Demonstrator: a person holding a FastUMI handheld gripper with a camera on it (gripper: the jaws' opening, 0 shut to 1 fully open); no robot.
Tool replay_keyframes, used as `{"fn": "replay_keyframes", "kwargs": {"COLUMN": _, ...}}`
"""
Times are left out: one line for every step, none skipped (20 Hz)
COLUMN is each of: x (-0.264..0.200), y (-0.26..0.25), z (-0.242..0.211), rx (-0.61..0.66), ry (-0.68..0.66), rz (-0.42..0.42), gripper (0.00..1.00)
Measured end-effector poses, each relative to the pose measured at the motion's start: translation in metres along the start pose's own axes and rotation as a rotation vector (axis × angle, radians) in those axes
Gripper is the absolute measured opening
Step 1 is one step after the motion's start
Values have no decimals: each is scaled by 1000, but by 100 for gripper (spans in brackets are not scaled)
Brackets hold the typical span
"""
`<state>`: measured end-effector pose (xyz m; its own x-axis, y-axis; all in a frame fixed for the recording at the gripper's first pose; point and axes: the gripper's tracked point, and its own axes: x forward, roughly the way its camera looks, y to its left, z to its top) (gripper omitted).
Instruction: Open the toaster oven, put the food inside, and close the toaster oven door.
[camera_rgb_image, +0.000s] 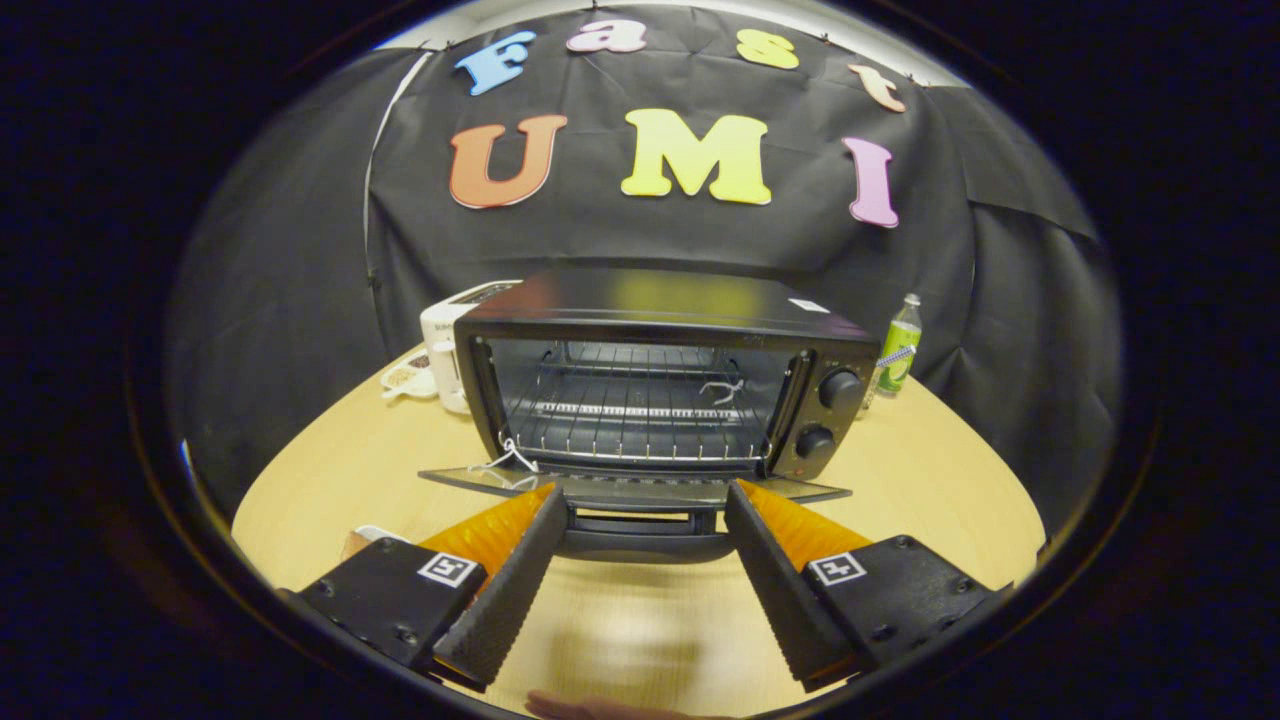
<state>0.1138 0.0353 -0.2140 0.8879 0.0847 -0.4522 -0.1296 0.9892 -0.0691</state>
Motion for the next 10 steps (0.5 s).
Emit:
{"fn": "replay_keyframes", "kwargs": {"x": -1, "y": 0, "z": -5, "rx": -10, "ry": 15, "rz": -2, "gripper": 100}}
{"fn": "replay_keyframes", "kwargs": {"x": 2, "y": 1, "z": -7, "rx": -19, "ry": 26, "rz": -4, "gripper": 100}}
{"fn": "replay_keyframes", "kwargs": {"x": 1, "y": 0, "z": -10, "rx": -22, "ry": 38, "rz": -5, "gripper": 100}}
{"fn": "replay_keyframes", "kwargs": {"x": 1, "y": 1, "z": -14, "rx": -20, "ry": 52, "rz": -3, "gripper": 100}}
{"fn": "replay_keyframes", "kwargs": {"x": 2, "y": 1, "z": -19, "rx": -13, "ry": 71, "rz": -1, "gripper": 100}}
{"fn": "replay_keyframes", "kwargs": {"x": 2, "y": 0, "z": -24, "rx": -11, "ry": 93, "rz": 4, "gripper": 100}}
{"fn": "replay_keyframes", "kwargs": {"x": 3, "y": 1, "z": -29, "rx": -8, "ry": 114, "rz": 10, "gripper": 100}}
{"fn": "replay_keyframes", "kwargs": {"x": 4, "y": 1, "z": -33, "rx": -1, "ry": 136, "rz": 15, "gripper": 100}}
{"fn": "replay_keyframes", "kwargs": {"x": 6, "y": 1, "z": -39, "rx": 9, "ry": 159, "rz": 20, "gripper": 100}}
{"fn": "replay_keyframes", "kwargs": {"x": 8, "y": 1, "z": -43, "rx": 21, "ry": 184, "rz": 26, "gripper": 100}}
